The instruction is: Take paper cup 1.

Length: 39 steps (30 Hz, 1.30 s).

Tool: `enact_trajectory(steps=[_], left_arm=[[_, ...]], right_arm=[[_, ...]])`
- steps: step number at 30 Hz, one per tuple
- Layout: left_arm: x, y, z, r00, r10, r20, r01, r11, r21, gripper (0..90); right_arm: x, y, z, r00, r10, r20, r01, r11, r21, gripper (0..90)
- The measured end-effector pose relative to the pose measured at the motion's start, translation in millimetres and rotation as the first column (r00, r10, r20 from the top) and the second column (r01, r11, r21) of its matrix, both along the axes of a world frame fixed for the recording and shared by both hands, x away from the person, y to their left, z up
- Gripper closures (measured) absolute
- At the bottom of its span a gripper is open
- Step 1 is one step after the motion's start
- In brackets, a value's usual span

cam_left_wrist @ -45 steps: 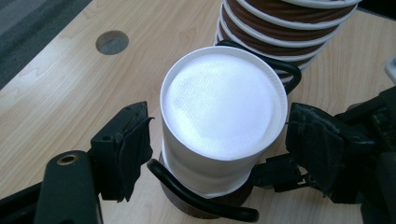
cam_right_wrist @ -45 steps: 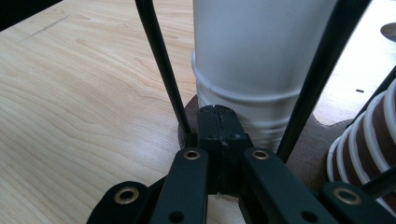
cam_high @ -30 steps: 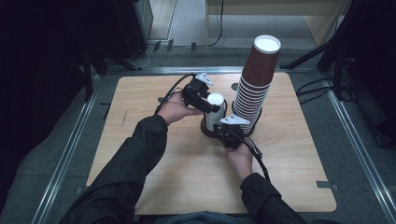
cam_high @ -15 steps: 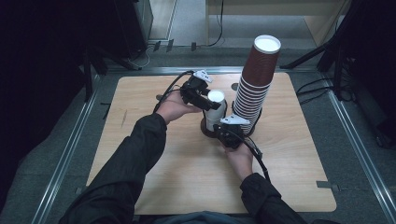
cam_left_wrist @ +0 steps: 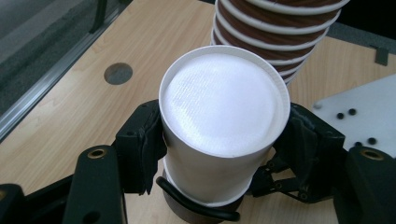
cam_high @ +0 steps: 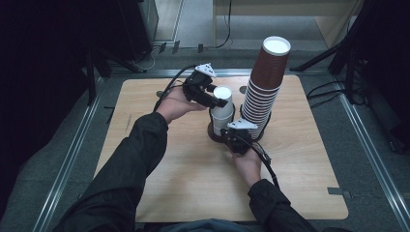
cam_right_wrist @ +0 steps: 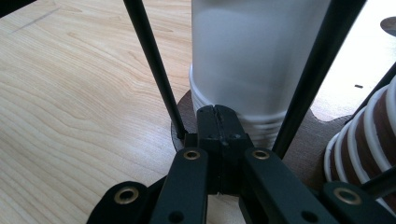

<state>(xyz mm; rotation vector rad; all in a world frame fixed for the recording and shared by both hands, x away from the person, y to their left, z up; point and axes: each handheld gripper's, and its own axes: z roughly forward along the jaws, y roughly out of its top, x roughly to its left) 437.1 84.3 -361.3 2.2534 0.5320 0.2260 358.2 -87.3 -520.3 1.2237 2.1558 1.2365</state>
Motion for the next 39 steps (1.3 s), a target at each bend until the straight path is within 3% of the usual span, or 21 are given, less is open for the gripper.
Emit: enact_trajectory(steps=[11, 18, 25, 35, 39], left_arm=[[-10.7, 12.2, 30.1, 0.9997, 0.001, 0.024, 0.0, 0.9998, -0.019, 34.7], [-28.4, 15.3, 45.5, 0.9989, -0.016, 0.045, 0.016, 0.9999, -0.006, 34.7], [-42.5, 16.6, 51.5, 0.9977, -0.039, 0.055, 0.039, 0.9993, 0.001, 34.7], [-58.2, 25.9, 51.7, 0.9989, -0.033, 0.032, 0.034, 0.9991, -0.025, 34.7], [-63.9, 33.3, 47.8, 0.9994, -0.025, 0.024, 0.025, 0.9993, -0.029, 34.7]], right_arm=[[0.2, 0.0, 0.2, 1.0, 0.006, -0.001, -0.006, 1.0, -0.009, 89.7], [0.4, -0.4, 0.6, 1.0, 0.008, -0.003, -0.008, 1.0, -0.016, 89.7], [0.3, -1.2, 1.1, 1.0, 0.007, -0.007, -0.007, 1.0, -0.019, 89.7], [-4.0, -5.8, 9.1, 0.9996, 0.026, -0.004, -0.026, 0.999, -0.024, 89.7], [-10.1, -11.8, 16.8, 0.9968, 0.08, -0.011, -0.08, 0.996, -0.027, 87.8]])
